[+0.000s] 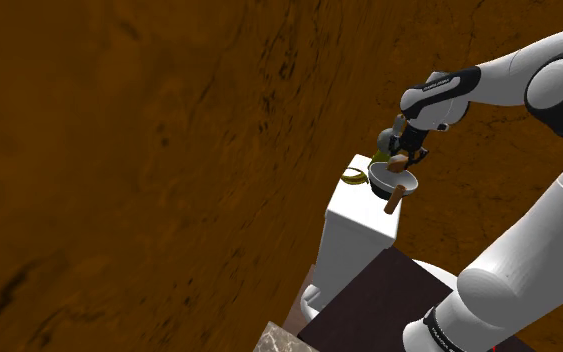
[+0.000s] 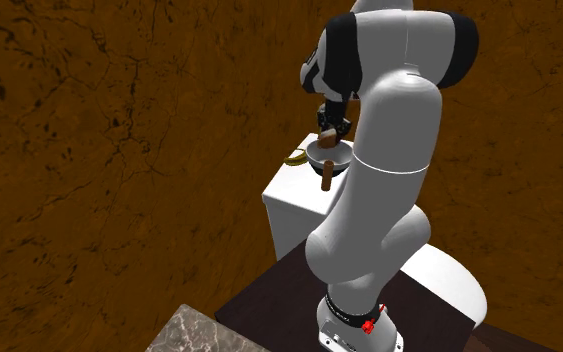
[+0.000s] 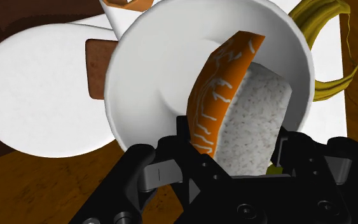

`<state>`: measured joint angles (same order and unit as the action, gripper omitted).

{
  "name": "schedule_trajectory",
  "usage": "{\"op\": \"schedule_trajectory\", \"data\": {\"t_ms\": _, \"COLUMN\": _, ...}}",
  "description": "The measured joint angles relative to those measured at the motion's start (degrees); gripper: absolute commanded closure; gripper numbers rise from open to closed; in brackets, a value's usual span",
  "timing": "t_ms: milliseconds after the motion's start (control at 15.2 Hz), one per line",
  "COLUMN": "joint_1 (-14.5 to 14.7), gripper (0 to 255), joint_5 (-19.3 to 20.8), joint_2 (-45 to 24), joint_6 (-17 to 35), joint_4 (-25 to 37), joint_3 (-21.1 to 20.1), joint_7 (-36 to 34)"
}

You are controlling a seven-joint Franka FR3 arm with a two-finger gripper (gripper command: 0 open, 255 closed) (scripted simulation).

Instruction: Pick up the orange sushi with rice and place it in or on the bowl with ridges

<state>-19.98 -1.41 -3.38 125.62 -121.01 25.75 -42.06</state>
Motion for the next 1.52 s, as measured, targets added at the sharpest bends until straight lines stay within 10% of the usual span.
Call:
{"op": "schedule_trajectory", "data": {"t_ms": 792, "joint_1": -0.3, "gripper": 255, "joint_5": -1.7, "joint_2": -2.9, "joint_6": 4.6, "joint_4": -2.0, "joint_3": -0.1, "joint_7": 1.2}}
{"op": "schedule_trajectory", "data": {"t_ms": 858, "joint_1": -0.3, "gripper": 0, "joint_5": -1.7, "joint_2": -2.9, "joint_6": 4.6, "joint_4": -2.0, "joint_3": -0.1, "joint_7": 1.2}}
{"op": "schedule_trajectory", "data": {"t_ms": 1518, "joint_1": 0.0, "gripper": 0, "joint_5": 0.1, "joint_2": 0.3, "joint_6": -0.6, "joint_4": 0.5, "joint_3": 0.1, "joint_7": 0.0}}
